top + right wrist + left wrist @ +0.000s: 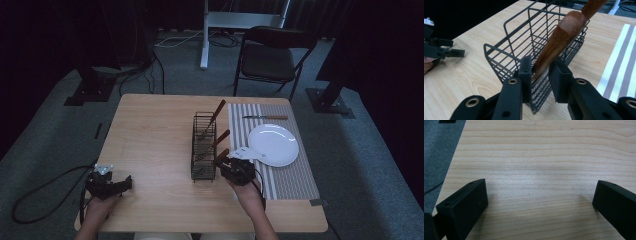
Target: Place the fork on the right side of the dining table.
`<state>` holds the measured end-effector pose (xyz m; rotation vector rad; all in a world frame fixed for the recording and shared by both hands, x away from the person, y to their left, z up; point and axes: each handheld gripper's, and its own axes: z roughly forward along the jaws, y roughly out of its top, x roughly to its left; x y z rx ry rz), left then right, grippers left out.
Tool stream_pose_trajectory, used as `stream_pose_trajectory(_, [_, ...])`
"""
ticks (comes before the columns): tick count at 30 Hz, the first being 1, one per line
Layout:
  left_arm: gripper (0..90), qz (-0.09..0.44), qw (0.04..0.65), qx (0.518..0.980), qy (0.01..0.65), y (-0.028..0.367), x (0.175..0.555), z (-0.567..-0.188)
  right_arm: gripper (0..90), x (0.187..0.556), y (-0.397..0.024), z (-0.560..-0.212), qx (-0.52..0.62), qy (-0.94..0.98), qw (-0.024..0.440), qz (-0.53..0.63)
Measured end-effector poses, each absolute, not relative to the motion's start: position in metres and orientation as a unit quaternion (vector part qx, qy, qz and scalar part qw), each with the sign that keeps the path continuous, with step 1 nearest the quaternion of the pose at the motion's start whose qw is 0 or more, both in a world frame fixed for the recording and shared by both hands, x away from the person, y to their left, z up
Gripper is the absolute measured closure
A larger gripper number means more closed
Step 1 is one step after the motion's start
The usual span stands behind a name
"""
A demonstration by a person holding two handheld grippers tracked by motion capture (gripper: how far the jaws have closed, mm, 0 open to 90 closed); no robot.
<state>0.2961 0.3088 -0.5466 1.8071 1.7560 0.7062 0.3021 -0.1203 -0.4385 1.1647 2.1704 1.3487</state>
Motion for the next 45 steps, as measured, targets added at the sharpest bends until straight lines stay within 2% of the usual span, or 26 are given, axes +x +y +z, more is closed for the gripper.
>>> stream_pose_trajectory(5, [0.2,0.261,0.259,0.667,0.648,0.309,0.296,-0.547,76.3,0.304,-0.123,-0.437,0.403,0.762,0.152,0.483])
stream_pose_trajectory(6, [0.2,0.261,0.259,0.667,0.648,0.309,0.296,-0.547,80.4,0.304,-0.124,-0.436,0.405,0.757,0.145,0.492])
stream_pose_trajectory(9, [0.2,0.261,0.259,0.667,0.648,0.309,0.296,-0.547,80.6,0.304,-0.124,-0.435,0.401,0.759,0.141,0.493])
stream_pose_trajectory(29, [0.2,0.261,0.259,0.667,0.648,0.309,0.296,-0.547,81.1,0.298,-0.124,-0.415,0.384,0.758,0.184,0.494])
stream_pose_trajectory(45, [0.2,0.26,0.259,0.667,0.648,0.309,0.296,-0.547,81.1,0.272,-0.155,-0.364,0.367,0.735,0.206,0.532])
